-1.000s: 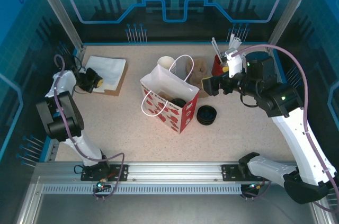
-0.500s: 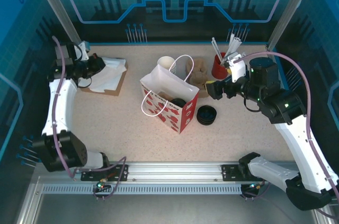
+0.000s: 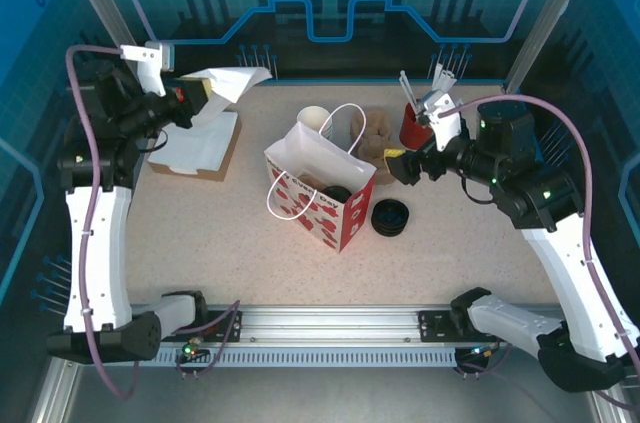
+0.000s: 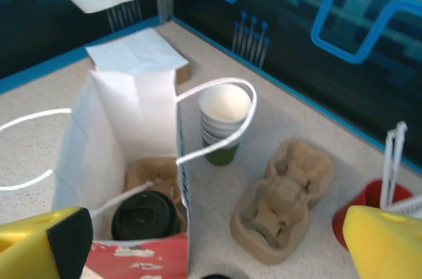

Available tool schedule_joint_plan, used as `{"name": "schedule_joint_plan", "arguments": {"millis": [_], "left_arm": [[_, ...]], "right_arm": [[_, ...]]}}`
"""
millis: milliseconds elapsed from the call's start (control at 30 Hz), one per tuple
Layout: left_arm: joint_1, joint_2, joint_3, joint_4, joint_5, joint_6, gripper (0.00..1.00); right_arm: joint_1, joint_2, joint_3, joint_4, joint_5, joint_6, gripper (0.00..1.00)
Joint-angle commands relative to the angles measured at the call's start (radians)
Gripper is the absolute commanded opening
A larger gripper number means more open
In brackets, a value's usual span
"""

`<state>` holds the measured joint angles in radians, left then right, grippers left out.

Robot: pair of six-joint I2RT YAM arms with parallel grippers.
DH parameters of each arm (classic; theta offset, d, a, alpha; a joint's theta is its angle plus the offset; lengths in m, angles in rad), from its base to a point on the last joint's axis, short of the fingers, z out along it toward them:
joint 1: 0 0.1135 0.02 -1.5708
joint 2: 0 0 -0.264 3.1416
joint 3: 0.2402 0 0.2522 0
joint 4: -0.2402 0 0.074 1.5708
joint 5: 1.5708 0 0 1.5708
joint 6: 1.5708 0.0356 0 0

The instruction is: Pack the takeout coffee

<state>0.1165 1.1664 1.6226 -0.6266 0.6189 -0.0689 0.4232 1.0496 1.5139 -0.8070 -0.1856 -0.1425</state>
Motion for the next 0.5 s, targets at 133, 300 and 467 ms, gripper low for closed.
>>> {"name": "schedule_joint_plan", "arguments": {"millis": [133,300,467], "left_arm": [[-0.101,0.004,0.152,-0.005,0.271,0.035,0.00],[-0.165,0.019,0.212,-0.037,0.332,0.069,0.00],[-0.212,0.031,0.237,-0.071,0.347,0.107,0.00]], "right_arm": [[0.088,0.123,0.196,-0.014,-0.167,-0.194,1.00],[0.148,0.201,0.282,-0.011,-0.194,-0.248,1.00],[0.174,0.241,0.353,0.002,-0.245,-0.276,1.00]]}}
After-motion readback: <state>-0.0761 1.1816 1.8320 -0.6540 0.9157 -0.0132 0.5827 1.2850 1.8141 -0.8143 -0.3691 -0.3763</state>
